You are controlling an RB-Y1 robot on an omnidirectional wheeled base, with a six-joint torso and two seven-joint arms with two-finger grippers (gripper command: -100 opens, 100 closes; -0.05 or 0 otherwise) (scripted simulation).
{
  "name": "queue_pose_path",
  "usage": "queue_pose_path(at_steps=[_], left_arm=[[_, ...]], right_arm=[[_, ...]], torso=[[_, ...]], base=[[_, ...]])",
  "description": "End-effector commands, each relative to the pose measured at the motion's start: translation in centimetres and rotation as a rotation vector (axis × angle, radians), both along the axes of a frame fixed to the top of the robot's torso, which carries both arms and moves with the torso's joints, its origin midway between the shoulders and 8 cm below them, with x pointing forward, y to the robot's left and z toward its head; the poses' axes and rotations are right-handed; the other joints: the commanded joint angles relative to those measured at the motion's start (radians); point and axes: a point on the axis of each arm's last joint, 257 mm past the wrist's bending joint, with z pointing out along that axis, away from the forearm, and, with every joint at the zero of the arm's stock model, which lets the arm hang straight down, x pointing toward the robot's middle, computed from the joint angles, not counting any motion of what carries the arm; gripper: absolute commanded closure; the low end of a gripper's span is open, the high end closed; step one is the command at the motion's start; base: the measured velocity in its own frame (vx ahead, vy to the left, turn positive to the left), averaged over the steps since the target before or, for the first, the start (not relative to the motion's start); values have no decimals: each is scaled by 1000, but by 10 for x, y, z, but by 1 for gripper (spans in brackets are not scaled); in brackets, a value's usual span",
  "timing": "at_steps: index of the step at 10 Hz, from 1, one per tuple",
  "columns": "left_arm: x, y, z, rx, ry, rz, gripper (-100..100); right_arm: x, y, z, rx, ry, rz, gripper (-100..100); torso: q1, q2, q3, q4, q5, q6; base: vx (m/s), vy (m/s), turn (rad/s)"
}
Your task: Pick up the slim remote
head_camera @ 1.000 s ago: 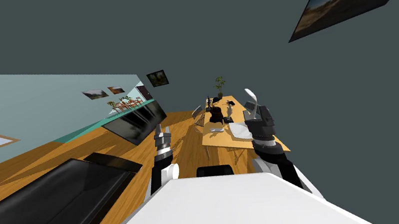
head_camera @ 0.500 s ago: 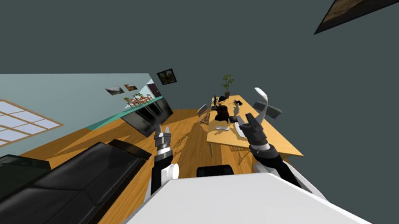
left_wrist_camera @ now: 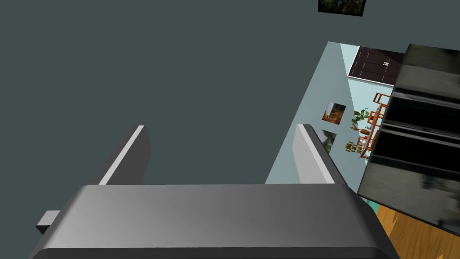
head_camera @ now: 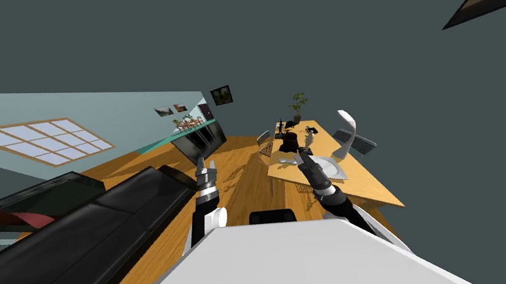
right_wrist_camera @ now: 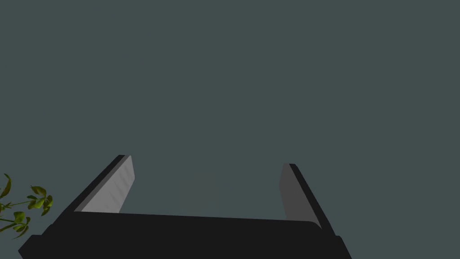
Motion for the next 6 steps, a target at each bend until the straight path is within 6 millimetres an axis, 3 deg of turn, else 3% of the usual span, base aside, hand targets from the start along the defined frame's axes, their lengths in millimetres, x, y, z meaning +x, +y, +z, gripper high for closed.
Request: queue_pose_path(at_steps=[1, 2, 3, 5, 6], left_arm=[[0, 0, 0, 0, 0, 0, 0], [0, 0, 0, 0, 0, 0, 0], [0, 0, 0, 0, 0, 0, 0], [0, 0, 0, 0, 0, 0, 0], [0, 0, 0, 0, 0, 0, 0]], right_arm=[[-6, 14, -30, -61, 42, 36, -100], [-10, 22, -50, -104, 77, 55, -100], [-11, 23, -52, -110, 80, 64, -100], [-23, 38, -99, -193, 164, 114, -100], [-24, 37, -101, -206, 167, 121, -100]], torso=[[0, 0, 0, 0, 0, 0], [1, 1, 1, 0, 0, 0], [2, 2, 1, 1, 0, 0], [0, 0, 0, 0, 0, 0], [0, 0, 0, 0, 0, 0]], base=[[-93, 66, 353], [-103, 75, 491], [-63, 49, 176], [-48, 57, 296], [-37, 50, 224]])
